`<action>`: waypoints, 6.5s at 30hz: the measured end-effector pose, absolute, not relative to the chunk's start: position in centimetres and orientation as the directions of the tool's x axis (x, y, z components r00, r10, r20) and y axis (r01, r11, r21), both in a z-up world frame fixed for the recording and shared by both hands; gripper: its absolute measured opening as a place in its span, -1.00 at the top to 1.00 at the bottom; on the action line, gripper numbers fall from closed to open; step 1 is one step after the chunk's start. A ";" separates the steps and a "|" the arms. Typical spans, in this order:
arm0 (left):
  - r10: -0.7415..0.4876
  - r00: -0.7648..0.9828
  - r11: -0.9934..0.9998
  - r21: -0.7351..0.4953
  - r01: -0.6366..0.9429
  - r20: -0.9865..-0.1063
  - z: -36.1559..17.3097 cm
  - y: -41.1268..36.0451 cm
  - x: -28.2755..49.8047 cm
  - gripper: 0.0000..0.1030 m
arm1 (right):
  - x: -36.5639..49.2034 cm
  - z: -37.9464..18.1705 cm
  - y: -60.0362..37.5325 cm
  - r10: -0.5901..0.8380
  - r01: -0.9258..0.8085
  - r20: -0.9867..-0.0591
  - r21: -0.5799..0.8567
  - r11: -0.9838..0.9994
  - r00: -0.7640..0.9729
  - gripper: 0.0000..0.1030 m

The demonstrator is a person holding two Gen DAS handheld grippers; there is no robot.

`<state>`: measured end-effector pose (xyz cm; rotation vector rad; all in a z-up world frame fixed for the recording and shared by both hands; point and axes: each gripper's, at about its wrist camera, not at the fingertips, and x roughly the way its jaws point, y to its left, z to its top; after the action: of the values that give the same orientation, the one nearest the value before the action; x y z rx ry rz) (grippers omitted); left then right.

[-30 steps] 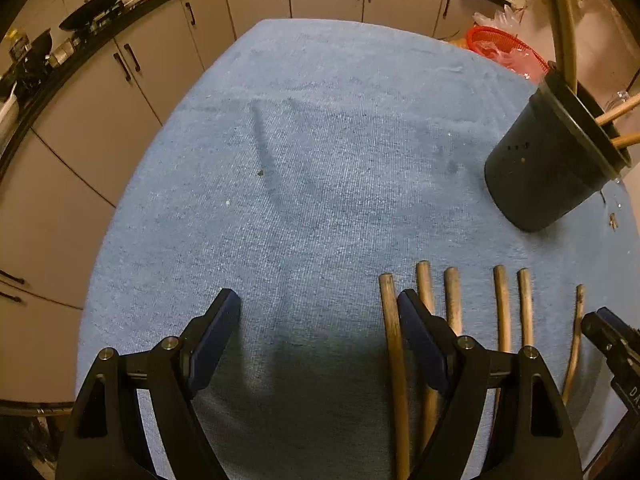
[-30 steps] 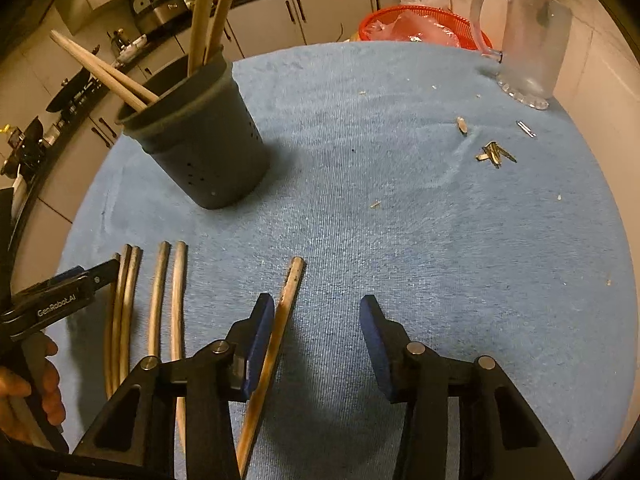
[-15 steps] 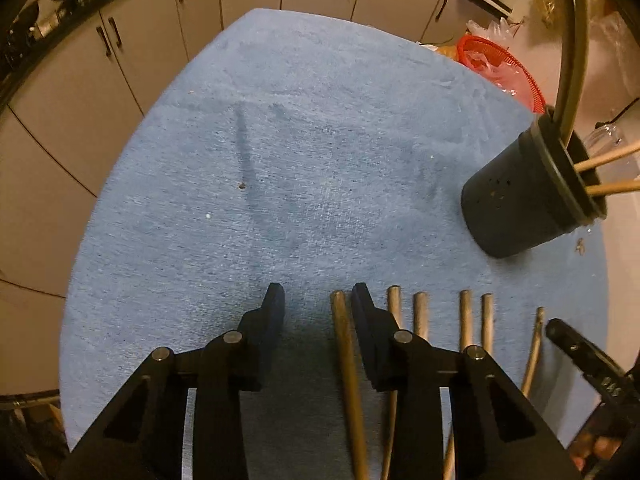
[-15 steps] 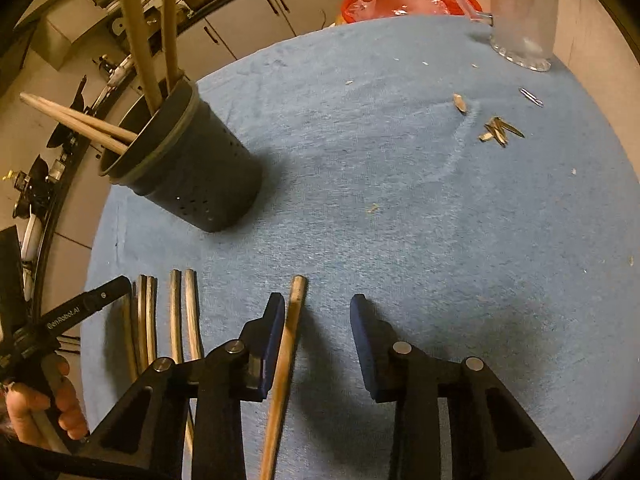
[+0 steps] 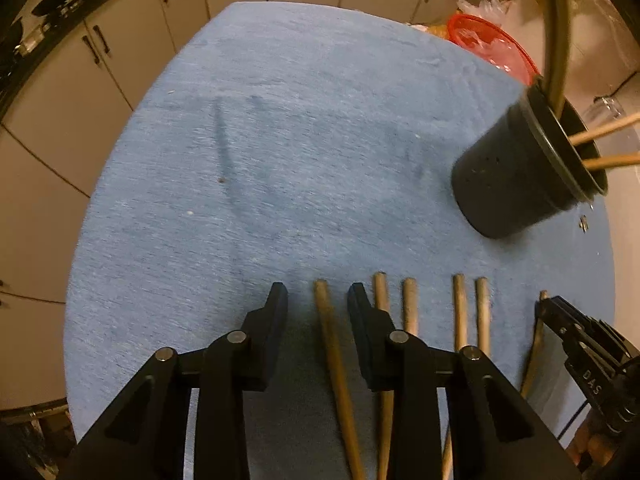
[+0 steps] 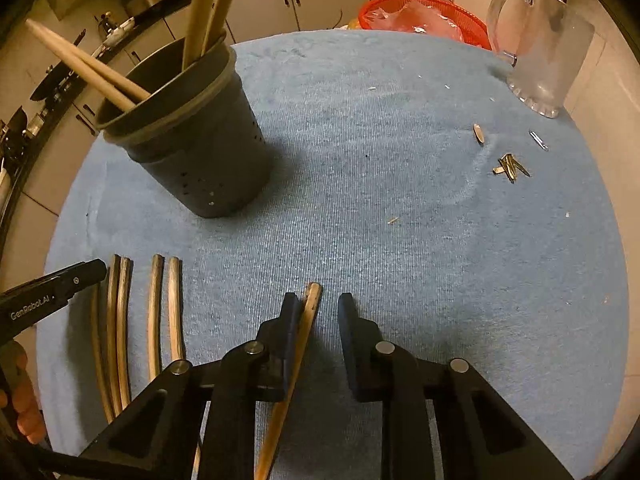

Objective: Organize utensils
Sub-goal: 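Lower the left tool and close it on a chopstick while the right tool grasps another, then lift both held chopsticks and carry them over the black cup, then lower both chopsticks into the black cup, then open both tools to release the chopsticks and lift away from the cup, then move both open tools down over the remaining loose chopsticks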

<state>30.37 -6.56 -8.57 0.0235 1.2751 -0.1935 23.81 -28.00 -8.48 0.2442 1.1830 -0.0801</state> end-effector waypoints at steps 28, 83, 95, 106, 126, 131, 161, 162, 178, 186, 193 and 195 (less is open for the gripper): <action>-0.329 0.537 0.940 -0.217 0.262 -0.777 0.5 -5.3 24.5 0.88 | 17.1 -0.6 -28.4 0.259 0.016 -0.737 0.343 0.939 0.624 0.86; -0.354 0.907 0.916 -0.281 0.286 -0.230 19.3 -8.5 25.1 0.88 | 17.6 20.1 -28.8 0.136 -0.069 -0.323 0.211 0.975 0.936 0.86; -0.328 0.923 0.923 -0.275 0.268 -0.201 16.8 -10.7 27.9 0.88 | 21.0 18.4 -29.2 0.122 -0.056 -0.312 0.214 0.975 0.942 0.86; -0.350 0.908 0.925 -0.235 0.297 -0.230 14.5 -12.4 28.3 0.88 | 22.2 16.1 -29.9 0.125 -0.052 -0.338 0.217 0.975 0.933 0.86; -0.353 0.861 0.934 -0.191 0.301 -0.366 9.2 -12.7 28.1 0.88 | 22.7 10.7 -29.8 0.137 -0.044 -0.447 0.212 0.976 0.884 0.85; -0.342 0.865 0.939 -0.166 0.301 -0.367 8.8 -12.8 27.8 0.87 | 22.7 10.4 -29.8 0.137 -0.039 -0.458 0.216 0.976 0.878 0.85; -0.212 0.928 0.977 -0.033 0.212 -0.307 8.4 -7.7 16.8 -0.58 | 12.5 9.6 -29.9 0.102 0.013 -0.407 0.271 0.963 0.908 -0.56; -0.207 0.930 0.977 -0.023 0.210 -0.304 8.3 -7.7 16.4 -0.63 | 12.0 9.2 -29.6 0.105 0.012 -0.412 0.272 0.962 0.905 -0.59; -0.100 0.827 0.995 -0.042 0.092 -0.554 1.7 -2.3 15.9 -0.79 | 10.5 4.7 -29.1 0.119 0.034 -0.523 0.272 0.962 0.844 -0.68; -0.120 0.653 0.993 -0.087 0.083 -0.747 -3.2 -2.2 20.0 -0.78 | 12.2 1.2 -28.4 0.152 0.028 -0.613 0.274 0.961 0.775 -0.60; -0.166 0.507 0.985 -0.116 0.128 -0.846 -5.8 -4.8 25.4 -0.37 | 14.8 -1.6 -28.1 0.212 0.020 -0.683 0.315 0.949 0.698 -0.25; -0.166 0.473 0.984 -0.113 0.140 -0.865 -6.3 -5.6 26.5 -0.24 | 15.2 -1.9 -27.9 0.209 0.020 -0.690 0.309 0.951 0.693 -0.22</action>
<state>26.55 -5.62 -6.34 -0.0277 1.0614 -0.1870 15.17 -27.90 -1.90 0.3047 0.8015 0.1072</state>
